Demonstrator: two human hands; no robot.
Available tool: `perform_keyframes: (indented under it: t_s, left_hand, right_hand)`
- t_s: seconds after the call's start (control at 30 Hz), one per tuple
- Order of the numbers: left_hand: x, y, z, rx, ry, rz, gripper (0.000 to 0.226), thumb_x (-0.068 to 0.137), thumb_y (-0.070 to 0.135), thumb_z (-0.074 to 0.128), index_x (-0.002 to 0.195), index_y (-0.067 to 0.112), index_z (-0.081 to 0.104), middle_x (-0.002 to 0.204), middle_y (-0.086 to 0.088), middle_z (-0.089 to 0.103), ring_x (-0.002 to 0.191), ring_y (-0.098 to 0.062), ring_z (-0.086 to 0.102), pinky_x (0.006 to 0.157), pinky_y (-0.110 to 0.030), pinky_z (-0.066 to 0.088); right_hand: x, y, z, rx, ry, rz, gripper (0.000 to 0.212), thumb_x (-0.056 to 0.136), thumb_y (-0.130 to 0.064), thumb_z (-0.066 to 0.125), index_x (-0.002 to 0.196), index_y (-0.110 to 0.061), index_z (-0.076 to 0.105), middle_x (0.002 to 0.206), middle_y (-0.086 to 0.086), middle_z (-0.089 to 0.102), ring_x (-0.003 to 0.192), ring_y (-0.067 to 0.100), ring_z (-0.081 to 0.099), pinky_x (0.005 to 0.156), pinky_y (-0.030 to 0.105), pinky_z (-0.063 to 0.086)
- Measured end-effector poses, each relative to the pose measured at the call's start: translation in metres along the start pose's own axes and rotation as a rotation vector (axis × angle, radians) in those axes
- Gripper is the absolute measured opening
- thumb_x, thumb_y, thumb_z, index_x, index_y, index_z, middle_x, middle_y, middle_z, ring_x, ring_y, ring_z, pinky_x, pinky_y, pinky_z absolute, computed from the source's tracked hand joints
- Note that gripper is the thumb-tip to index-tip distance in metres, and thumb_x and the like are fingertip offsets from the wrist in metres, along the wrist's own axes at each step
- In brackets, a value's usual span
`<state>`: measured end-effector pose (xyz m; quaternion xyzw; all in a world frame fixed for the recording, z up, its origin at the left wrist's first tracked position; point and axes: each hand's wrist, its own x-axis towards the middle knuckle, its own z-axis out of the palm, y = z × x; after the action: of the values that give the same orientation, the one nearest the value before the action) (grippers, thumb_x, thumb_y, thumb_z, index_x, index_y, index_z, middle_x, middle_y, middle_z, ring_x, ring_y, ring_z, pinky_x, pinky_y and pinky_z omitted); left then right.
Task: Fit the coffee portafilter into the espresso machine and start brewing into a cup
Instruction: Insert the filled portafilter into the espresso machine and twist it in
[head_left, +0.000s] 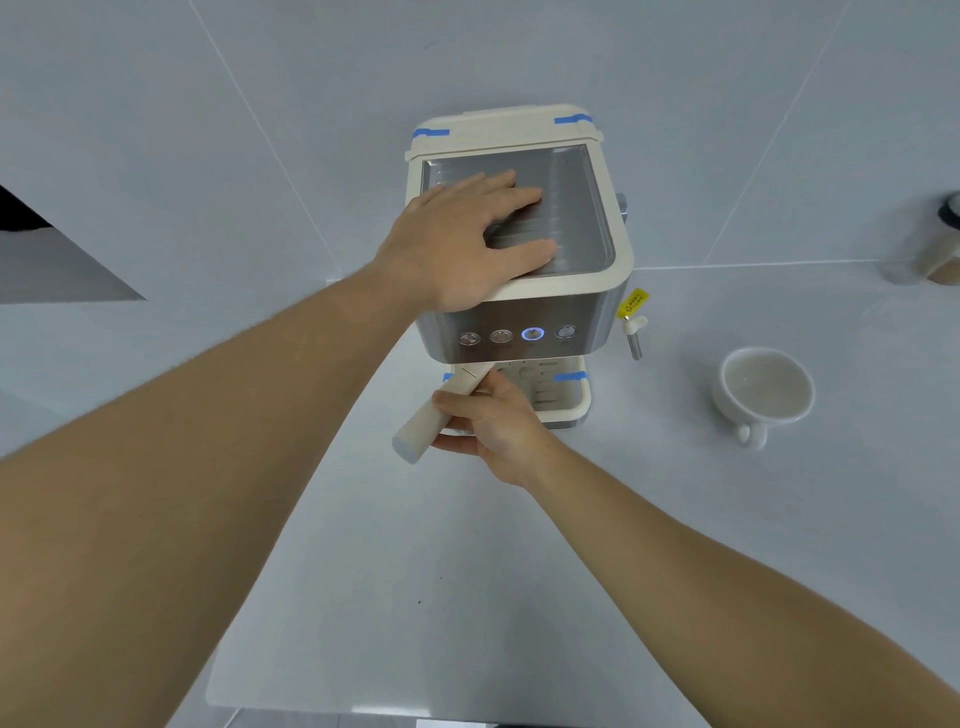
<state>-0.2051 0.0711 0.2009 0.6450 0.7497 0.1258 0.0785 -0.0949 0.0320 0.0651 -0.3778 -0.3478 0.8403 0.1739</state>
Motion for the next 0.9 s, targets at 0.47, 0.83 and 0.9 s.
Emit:
perform_keyframes:
  t_s: [0.47, 0.83, 0.9]
  left_hand:
    - [0.002, -0.013, -0.008, 0.027, -0.078, 0.083, 0.064, 0.087, 0.059, 0.034, 0.149, 0.042, 0.036, 0.163, 0.01, 0.028, 0.15, -0.012, 0.023, 0.119, -0.034, 0.015]
    - [0.004, -0.014, -0.006, 0.029, -0.069, 0.094, 0.066, 0.087, 0.058, 0.034, 0.15, 0.041, 0.036, 0.164, 0.008, 0.027, 0.15, -0.012, 0.022, 0.122, -0.039, 0.015]
    - [0.004, -0.014, -0.006, 0.029, -0.063, 0.096, 0.065, 0.087, 0.058, 0.034, 0.149, 0.041, 0.036, 0.163, 0.008, 0.027, 0.15, -0.012, 0.022, 0.122, -0.039, 0.015]
  right_hand:
    - [0.021, -0.001, 0.039, 0.238, 0.05, -0.055, 0.023, 0.084, 0.002, 0.071, 0.098, -0.011, 0.058, 0.1, 0.011, 0.065, 0.086, 0.028, 0.068, 0.074, 0.04, 0.062]
    - [0.017, 0.009, 0.026, 0.13, 0.075, -0.089, 0.031, 0.082, 0.004, 0.069, 0.103, -0.013, 0.054, 0.102, 0.009, 0.062, 0.09, 0.029, 0.066, 0.074, 0.041, 0.061]
    - [0.013, 0.013, 0.014, 0.06, 0.069, -0.088, 0.035, 0.08, 0.004, 0.068, 0.108, -0.012, 0.053, 0.101, 0.011, 0.062, 0.09, 0.03, 0.066, 0.074, 0.043, 0.061]
